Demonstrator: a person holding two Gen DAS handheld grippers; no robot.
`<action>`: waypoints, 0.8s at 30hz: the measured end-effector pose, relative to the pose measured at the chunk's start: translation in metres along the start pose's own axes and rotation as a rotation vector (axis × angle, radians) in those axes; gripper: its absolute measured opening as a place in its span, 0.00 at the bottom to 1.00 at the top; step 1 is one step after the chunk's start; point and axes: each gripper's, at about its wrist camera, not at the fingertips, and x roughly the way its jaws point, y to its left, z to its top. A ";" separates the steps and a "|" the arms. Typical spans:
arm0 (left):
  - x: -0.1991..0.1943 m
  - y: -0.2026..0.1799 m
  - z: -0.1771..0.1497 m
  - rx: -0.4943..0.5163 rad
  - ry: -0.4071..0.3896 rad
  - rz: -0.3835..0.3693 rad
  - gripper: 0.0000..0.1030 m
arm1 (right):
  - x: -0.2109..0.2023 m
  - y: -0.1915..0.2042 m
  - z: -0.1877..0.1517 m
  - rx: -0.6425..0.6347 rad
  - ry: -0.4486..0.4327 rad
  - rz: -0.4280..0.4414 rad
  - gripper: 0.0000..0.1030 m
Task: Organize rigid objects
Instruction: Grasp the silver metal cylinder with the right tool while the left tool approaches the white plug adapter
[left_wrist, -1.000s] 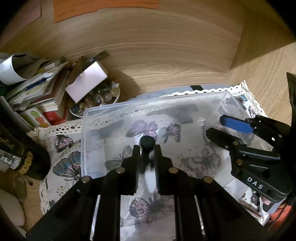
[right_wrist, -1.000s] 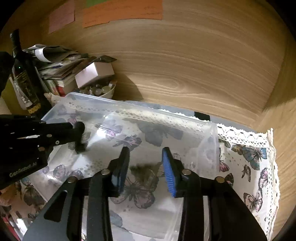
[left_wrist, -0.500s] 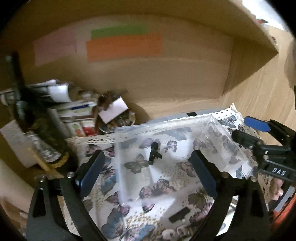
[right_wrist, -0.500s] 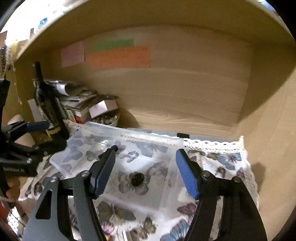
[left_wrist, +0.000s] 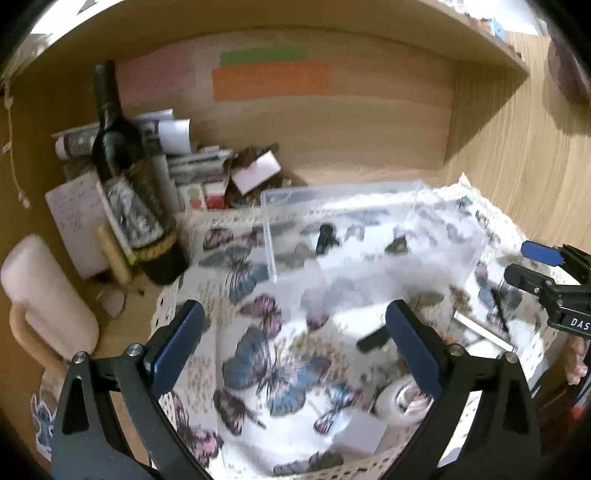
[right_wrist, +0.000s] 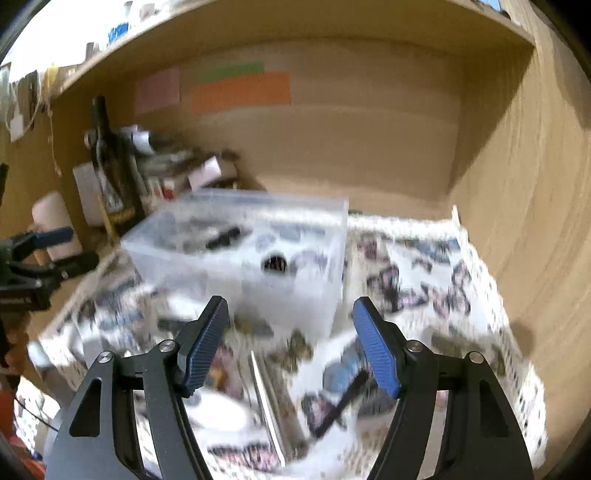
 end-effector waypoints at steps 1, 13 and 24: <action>0.000 -0.001 -0.007 0.001 0.010 0.003 0.97 | 0.002 -0.001 -0.007 0.004 0.017 0.009 0.62; -0.002 -0.018 -0.058 0.028 0.079 -0.014 0.97 | 0.020 -0.006 -0.058 0.022 0.149 0.027 0.40; 0.001 -0.022 -0.072 0.006 0.086 -0.091 0.75 | 0.034 -0.003 -0.062 -0.006 0.162 0.022 0.25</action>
